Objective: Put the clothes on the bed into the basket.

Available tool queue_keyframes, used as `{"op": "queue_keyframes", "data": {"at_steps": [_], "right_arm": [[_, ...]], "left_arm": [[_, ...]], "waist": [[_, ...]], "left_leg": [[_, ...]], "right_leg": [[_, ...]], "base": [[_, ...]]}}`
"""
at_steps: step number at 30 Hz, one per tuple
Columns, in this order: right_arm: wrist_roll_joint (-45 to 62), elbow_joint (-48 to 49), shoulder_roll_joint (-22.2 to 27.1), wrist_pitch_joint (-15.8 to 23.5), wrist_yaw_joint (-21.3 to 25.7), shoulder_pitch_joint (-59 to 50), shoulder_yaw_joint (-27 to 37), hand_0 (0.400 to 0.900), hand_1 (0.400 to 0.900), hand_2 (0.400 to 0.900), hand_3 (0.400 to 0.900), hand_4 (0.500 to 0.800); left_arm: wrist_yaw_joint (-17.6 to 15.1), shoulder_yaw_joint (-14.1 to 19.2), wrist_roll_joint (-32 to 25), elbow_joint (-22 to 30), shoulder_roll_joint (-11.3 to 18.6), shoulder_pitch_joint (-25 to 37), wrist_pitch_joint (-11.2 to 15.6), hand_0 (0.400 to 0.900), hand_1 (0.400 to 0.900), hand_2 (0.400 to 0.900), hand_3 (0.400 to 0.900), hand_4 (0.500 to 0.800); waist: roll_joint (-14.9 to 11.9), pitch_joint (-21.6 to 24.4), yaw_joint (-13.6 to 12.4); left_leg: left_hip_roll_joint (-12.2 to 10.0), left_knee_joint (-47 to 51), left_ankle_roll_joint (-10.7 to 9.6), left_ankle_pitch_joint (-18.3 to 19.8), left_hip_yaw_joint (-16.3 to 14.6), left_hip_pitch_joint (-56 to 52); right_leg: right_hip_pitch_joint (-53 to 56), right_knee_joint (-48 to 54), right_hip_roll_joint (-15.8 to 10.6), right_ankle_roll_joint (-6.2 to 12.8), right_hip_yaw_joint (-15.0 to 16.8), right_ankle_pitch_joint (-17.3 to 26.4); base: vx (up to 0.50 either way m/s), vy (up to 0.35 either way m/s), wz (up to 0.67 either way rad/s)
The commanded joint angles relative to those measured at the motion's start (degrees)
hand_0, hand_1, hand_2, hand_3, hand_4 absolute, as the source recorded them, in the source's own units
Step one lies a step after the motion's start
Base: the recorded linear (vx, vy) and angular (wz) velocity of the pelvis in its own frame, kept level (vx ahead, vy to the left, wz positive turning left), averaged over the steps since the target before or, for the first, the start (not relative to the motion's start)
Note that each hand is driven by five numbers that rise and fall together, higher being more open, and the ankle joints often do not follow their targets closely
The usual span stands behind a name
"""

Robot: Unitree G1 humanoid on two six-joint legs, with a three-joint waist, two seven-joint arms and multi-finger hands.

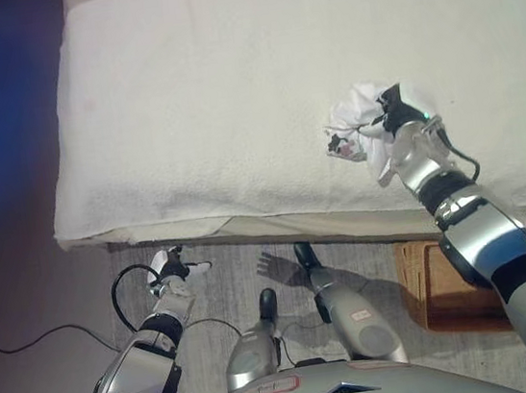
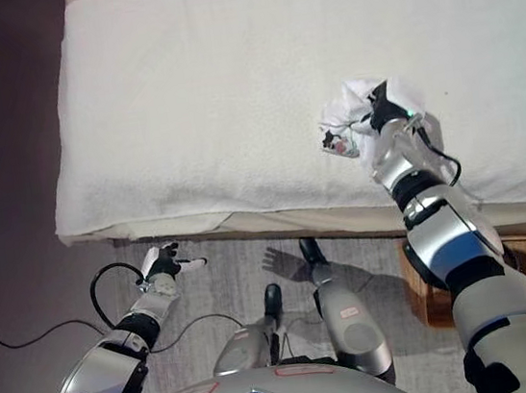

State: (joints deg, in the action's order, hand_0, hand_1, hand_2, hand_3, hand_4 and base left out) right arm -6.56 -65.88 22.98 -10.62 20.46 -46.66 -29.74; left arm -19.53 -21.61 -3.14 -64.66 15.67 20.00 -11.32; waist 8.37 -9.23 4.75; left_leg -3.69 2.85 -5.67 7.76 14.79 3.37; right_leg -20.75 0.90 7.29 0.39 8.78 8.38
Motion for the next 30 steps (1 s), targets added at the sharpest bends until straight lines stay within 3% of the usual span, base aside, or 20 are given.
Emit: {"op": "queue_keyframes", "data": {"at_steps": [1,7,19,25,30], "right_arm": [[1.5,-1.1,0.4,0.9,0.5,2.9,2.9,0.400,0.400,0.400,0.400,0.500],[3.6,1.1,3.3,1.5,0.0,12.0,8.6,0.400,0.400,0.400,0.400,0.500],[5.8,2.3,12.1,1.0,0.0,22.4,19.7,0.400,0.400,0.400,0.400,0.500],[5.9,0.4,15.0,0.4,0.2,25.1,23.4,0.400,0.400,0.400,0.400,0.500],[6.0,-4.2,17.9,-0.3,-0.2,26.2,25.9,0.400,0.400,0.400,0.400,0.500]], "left_arm": [[-1.2,-0.9,1.7,-1.9,0.7,0.7,-0.9,0.900,0.900,0.900,0.900,0.800],[0.2,0.0,3.3,-1.0,-0.2,-0.7,-1.6,0.900,0.900,0.900,0.900,0.800],[2.3,0.6,6.2,6.6,2.2,-4.0,-2.6,0.900,0.900,0.900,0.900,0.800],[2.4,1.1,5.9,9.7,3.1,-3.2,-2.7,0.900,0.900,0.900,0.900,0.800],[2.9,0.5,6.2,11.1,3.4,-2.7,-2.6,0.900,0.900,0.900,0.900,0.800]], "waist": [[1.6,5.4,-0.1],[0.4,8.9,2.1],[-1.0,10.3,5.5],[-0.9,9.8,6.8],[-0.1,9.8,7.4]], "left_leg": [[0.7,1.6,0.7,-16.2,-2.8,-11.6],[1.2,-0.5,0.6,-15.0,-4.8,-14.3],[4.4,-3.5,2.9,-11.3,-10.5,-17.4],[5.4,-3.0,3.7,-9.8,-12.4,-18.5],[5.6,-3.2,3.5,-10.0,-12.1,-18.9]], "right_leg": [[-4.8,-4.8,1.5,2.03,-0.7,-1.8],[0.1,-0.9,1.3,2.56,0.2,-1.0],[3.4,-0.6,3.4,5.35,5.4,2.3],[3.9,-0.8,3.8,6.23,6.1,3.0],[4.6,-0.4,3.5,6.30,5.8,3.2]], "base": [[0.01,0.005,-0.15],[-0.04,0.012,-0.19],[-0.09,0.030,-0.41],[-0.07,0.003,-0.23],[-0.02,-0.006,0.05]]}}
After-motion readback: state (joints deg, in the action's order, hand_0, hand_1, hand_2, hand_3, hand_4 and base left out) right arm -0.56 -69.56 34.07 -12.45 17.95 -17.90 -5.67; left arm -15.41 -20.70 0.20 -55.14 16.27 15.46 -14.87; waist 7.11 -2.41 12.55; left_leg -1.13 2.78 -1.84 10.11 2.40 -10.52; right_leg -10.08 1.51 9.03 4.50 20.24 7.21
